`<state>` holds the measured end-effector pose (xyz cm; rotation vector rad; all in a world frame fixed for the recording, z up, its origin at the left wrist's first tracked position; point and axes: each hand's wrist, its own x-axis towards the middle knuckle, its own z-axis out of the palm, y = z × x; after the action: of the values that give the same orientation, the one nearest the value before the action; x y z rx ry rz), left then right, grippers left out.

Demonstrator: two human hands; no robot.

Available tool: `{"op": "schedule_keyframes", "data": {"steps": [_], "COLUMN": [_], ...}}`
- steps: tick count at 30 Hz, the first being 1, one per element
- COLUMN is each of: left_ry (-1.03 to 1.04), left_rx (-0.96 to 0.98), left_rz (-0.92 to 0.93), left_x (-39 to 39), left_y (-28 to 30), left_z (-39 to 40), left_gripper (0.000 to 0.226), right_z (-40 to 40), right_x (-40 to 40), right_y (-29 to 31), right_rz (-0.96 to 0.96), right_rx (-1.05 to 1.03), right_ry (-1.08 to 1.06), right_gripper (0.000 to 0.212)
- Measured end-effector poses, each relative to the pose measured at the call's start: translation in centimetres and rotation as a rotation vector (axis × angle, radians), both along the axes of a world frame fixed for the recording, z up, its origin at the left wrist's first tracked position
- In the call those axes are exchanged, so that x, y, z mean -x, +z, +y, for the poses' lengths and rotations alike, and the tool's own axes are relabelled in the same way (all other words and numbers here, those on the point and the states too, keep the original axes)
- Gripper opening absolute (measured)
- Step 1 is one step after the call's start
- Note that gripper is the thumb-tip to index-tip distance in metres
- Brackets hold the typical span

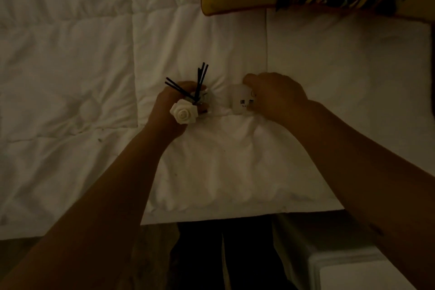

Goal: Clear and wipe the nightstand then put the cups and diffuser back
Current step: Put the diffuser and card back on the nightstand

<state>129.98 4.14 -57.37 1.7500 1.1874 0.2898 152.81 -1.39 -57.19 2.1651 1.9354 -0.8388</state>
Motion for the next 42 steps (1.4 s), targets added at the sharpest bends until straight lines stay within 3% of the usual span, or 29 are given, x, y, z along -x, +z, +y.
{"op": "schedule_keyframes", "data": {"steps": [3,6,10,16,19,22,29,37,42], "left_ry": [0.066,0.108,0.056,-0.011,-0.016,-0.029,-0.109,-0.094,-0.228], "left_rx": [0.066,0.134,0.057,-0.041,-0.043,-0.102,-0.317,-0.395,-0.360], "left_rz": [-0.056,-0.101,-0.054,0.002,-0.027,-0.019,-0.059,-0.067,-0.096], "left_x": [0.1,-0.4,-1.1,-0.9,-0.4,0.4,3.9,6.0,4.5], "left_y": [1.6,4.8,11.7,25.2,32.6,39.2,49.8,53.9,54.0], "left_z": [-0.5,-1.0,-0.9,-0.3,-0.7,-1.4,-2.1,-2.3,-3.5], "left_gripper": [0.037,0.039,0.040,0.038,0.029,0.036,0.031,0.025,0.027], "right_z": [-0.8,-1.9,-3.3,-5.3,-6.4,-7.9,-9.3,-10.6,-13.9], "right_x": [-0.1,0.0,-0.2,0.0,0.4,1.4,5.2,8.7,8.7], "right_y": [1.4,4.7,11.3,25.2,33.5,40.8,51.3,55.7,55.8], "right_rz": [-0.008,0.002,0.017,0.019,0.030,-0.014,-0.123,-0.142,-0.150], "right_rx": [-0.041,-0.081,-0.164,-0.268,-0.330,-0.360,-0.478,-0.454,-0.463], "right_ry": [-0.018,-0.048,-0.104,-0.131,-0.150,-0.142,-0.114,-0.165,-0.273], "right_gripper": [0.020,0.021,0.026,0.034,0.030,0.022,0.012,0.024,0.026]}}
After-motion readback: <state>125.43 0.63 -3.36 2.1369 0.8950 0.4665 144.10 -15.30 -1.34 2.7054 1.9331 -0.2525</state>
